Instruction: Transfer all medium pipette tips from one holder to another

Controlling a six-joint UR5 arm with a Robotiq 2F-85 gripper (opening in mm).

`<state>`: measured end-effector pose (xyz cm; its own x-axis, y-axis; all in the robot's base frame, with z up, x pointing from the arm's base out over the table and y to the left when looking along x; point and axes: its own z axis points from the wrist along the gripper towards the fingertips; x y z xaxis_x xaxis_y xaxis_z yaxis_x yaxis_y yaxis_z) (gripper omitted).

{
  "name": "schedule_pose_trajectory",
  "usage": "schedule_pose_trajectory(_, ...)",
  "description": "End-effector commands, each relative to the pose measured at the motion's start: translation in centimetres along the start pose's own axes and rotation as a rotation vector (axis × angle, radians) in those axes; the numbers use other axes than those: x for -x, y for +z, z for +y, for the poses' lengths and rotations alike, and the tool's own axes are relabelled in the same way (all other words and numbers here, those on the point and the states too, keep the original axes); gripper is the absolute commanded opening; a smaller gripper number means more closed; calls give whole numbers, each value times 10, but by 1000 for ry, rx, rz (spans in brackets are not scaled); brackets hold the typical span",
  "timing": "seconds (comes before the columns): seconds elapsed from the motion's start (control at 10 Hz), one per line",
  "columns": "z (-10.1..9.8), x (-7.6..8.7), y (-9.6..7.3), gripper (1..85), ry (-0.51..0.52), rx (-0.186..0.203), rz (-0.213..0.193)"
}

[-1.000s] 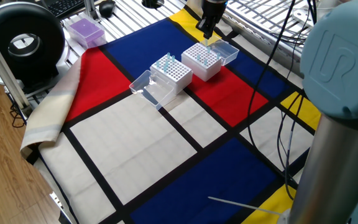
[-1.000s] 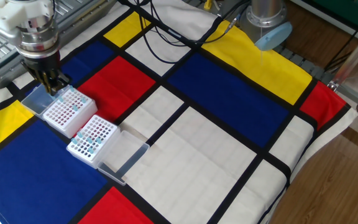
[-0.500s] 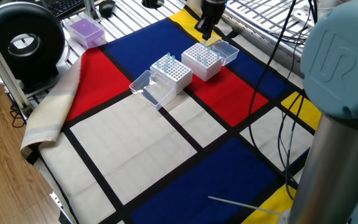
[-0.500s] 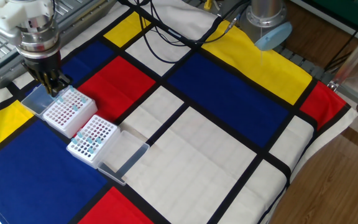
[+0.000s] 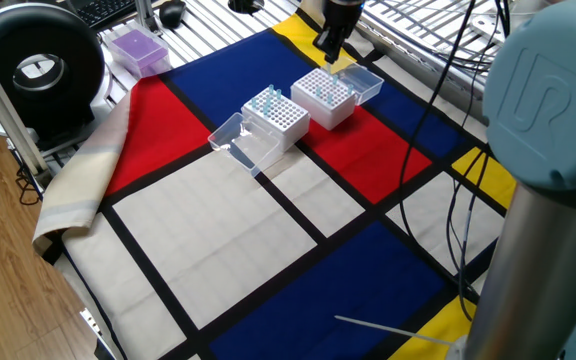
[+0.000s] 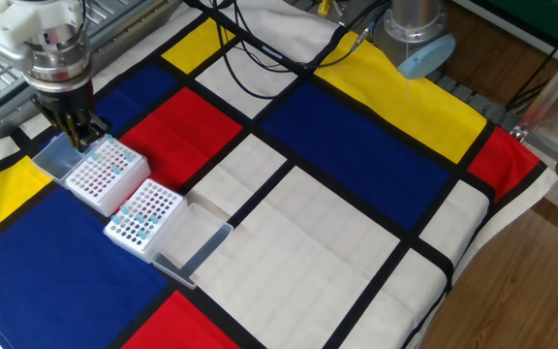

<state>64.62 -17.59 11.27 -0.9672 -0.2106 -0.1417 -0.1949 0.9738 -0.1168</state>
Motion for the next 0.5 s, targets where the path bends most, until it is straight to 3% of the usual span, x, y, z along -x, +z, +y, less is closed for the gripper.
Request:
schedule_pose_trajectory(0.0, 1, 6, -3, 90, -2, 1, -10)
schedule_pose_trajectory(0.4, 2, 5, -5, 90, 5, 2, -7)
